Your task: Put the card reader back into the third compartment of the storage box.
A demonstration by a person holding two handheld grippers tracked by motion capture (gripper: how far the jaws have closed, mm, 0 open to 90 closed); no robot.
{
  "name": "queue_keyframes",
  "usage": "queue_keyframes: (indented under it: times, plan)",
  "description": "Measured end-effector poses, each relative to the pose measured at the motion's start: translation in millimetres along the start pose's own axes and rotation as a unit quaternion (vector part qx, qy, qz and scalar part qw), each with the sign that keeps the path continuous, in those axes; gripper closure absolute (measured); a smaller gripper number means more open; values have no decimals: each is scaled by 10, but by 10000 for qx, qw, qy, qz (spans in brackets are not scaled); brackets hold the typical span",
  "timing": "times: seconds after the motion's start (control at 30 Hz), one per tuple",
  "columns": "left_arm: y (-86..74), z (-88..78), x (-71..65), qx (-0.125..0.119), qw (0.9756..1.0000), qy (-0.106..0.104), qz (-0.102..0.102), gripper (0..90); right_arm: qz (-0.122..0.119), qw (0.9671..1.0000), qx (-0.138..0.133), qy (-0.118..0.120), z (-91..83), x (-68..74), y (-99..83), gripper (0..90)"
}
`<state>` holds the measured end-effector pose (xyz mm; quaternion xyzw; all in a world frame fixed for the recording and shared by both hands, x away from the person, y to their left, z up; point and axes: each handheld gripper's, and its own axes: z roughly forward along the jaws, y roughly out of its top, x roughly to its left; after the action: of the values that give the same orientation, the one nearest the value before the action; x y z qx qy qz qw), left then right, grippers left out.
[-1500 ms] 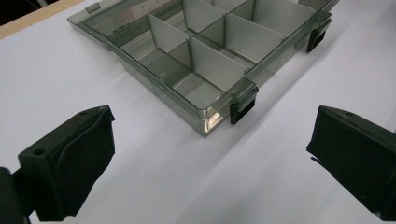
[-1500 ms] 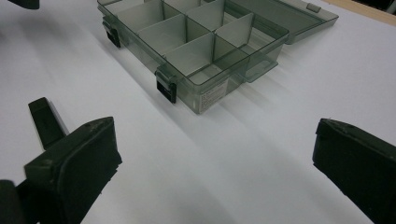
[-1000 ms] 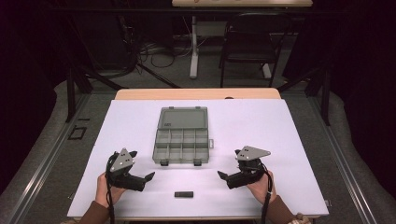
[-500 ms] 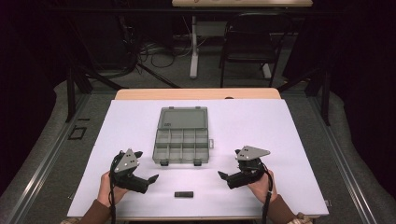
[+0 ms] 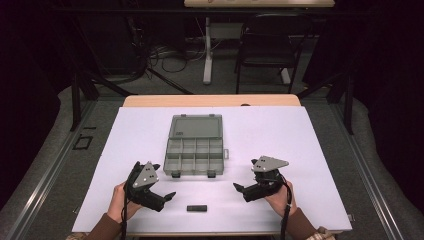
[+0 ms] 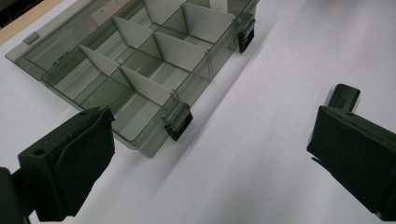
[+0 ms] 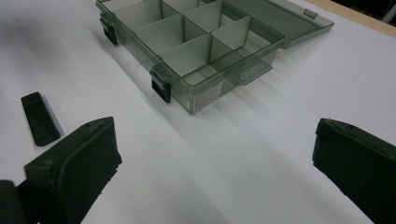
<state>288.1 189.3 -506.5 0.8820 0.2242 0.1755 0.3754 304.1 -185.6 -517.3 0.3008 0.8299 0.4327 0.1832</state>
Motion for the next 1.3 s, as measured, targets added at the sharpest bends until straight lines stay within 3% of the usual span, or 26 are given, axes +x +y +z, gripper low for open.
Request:
queue_keyframes:
  times: [0.33,0.67,1.13,1.3]
  plan:
    - [102,99,-86,250,9989,-276,290,0,44,10000,41,-24,-12,-27,-24,0]
    - [159,182,-151,518,9963,-456,518,0,15,10000,79,13,25,-22,-18,0]
    - [247,306,-253,839,9907,-753,765,0,22,10000,89,10,32,-27,-18,0]
    - [304,364,-294,1007,9869,-866,913,0,55,9999,89,1,33,-37,-22,0]
